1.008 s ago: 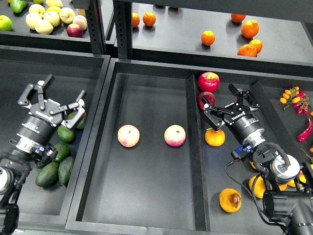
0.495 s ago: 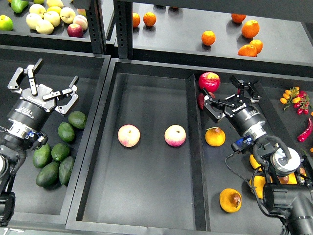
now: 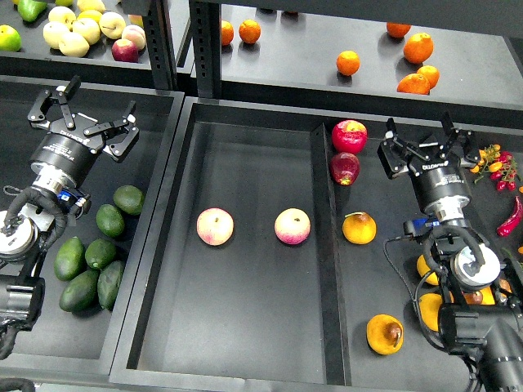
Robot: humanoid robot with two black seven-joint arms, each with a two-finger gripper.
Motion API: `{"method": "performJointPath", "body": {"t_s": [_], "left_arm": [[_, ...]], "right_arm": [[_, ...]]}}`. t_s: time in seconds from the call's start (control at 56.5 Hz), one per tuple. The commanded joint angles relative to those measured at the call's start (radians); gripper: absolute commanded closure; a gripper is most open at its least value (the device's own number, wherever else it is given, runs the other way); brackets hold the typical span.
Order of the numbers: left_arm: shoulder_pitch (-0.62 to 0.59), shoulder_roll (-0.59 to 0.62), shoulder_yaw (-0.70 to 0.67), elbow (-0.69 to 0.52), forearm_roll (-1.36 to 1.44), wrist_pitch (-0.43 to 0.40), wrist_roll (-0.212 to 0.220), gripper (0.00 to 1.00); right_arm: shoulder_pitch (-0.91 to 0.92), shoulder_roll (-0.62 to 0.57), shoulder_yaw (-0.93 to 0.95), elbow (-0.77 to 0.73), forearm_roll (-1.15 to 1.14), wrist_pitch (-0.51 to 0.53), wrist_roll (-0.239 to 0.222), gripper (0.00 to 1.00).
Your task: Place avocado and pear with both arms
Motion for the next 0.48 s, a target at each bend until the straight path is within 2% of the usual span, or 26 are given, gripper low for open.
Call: {"method": "performJointPath", "body": {"t_s": [0.0,0.283,0.46], "left_arm": [[0.030,0.000,-0.006,-0.043,0.000,0.000,-0.014,0.01],[0.164,0.000,0.010,-0.106,0.000,0.000,-0.015,0.00],[0.170,0.000,0.010,-0.126,-0.001,0.000,-0.015,0.00]], "right_arm": [[-0.075,0.000,-0.005,0.029,0.000,0.006,-0.001,0.00],[-0.129,0.000,-0.007,0.107,0.001,0.009,0.003,0.00],[-0.141,0.000,-0.010,0.107,0.001,0.009,0.006,0.00]]}}
